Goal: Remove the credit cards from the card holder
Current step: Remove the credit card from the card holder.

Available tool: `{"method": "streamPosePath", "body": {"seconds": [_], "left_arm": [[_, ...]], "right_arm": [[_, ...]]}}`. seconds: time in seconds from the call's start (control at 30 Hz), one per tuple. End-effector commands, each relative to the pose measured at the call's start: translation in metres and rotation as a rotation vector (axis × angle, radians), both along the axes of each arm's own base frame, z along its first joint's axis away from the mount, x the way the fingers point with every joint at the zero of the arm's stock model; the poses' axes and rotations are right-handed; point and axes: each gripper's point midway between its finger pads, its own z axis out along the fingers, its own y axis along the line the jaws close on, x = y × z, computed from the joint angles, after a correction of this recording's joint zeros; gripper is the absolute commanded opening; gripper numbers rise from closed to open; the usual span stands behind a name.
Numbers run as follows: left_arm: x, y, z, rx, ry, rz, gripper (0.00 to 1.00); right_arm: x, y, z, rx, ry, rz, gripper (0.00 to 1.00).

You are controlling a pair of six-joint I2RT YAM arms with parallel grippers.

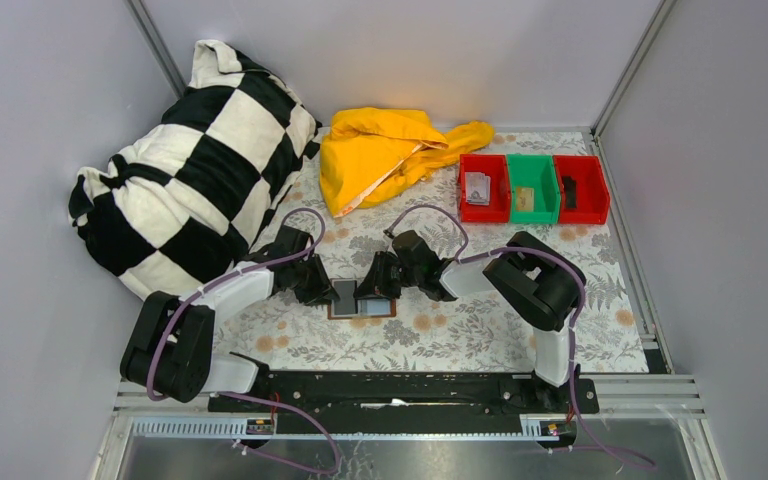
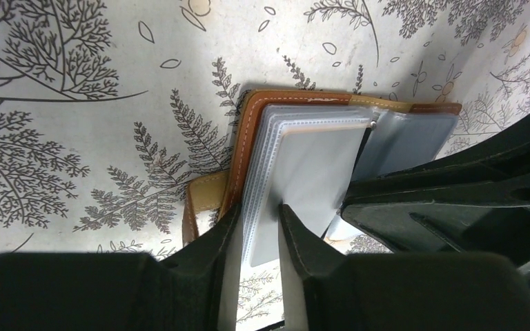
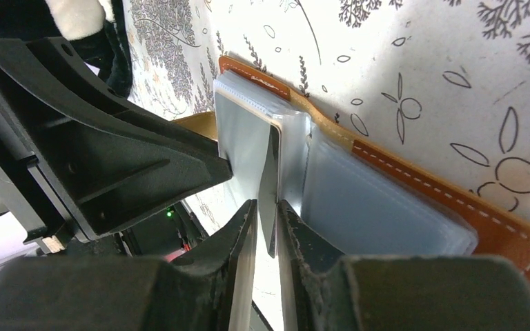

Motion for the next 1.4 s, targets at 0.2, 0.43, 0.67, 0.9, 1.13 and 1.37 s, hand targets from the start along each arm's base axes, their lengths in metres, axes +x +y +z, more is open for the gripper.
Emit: {"method": "streamPosePath", "body": {"seconds": [0.2, 0.43, 0.67, 0.9, 1.13, 1.37], "left_arm": [[0.003, -0.006, 0.0, -0.04, -0.019, 0.003, 0.24], [0.001, -0.007, -0.003, -0.049, -0.011, -0.008, 0.23], [0.002, -0.008, 0.0, -0.054, -0.031, -0.022, 0.09], [0.001, -0.013, 0.003, -0.084, -0.037, -0.041, 0.0], [-0.001, -0.016, 0.002, -0.102, -0.034, -0.051, 0.0], [0.0, -0.008, 0.001, -0.057, -0.036, -0.028, 0.0]], "right_arm": [[0.0, 0.006, 0.007, 0.029, -0.022, -0.001, 0.24], [0.005, 0.0, 0.001, -0.041, -0.046, -0.006, 0.28], [0.005, -0.002, -0.001, -0.041, -0.048, -0.015, 0.25], [0.007, 0.004, 0.005, -0.005, -0.05, -0.013, 0.24], [0.005, 0.004, 0.006, 0.006, -0.048, -0.014, 0.0], [0.001, -0.011, 0.007, -0.026, -0.074, -0.022, 0.0]]}}
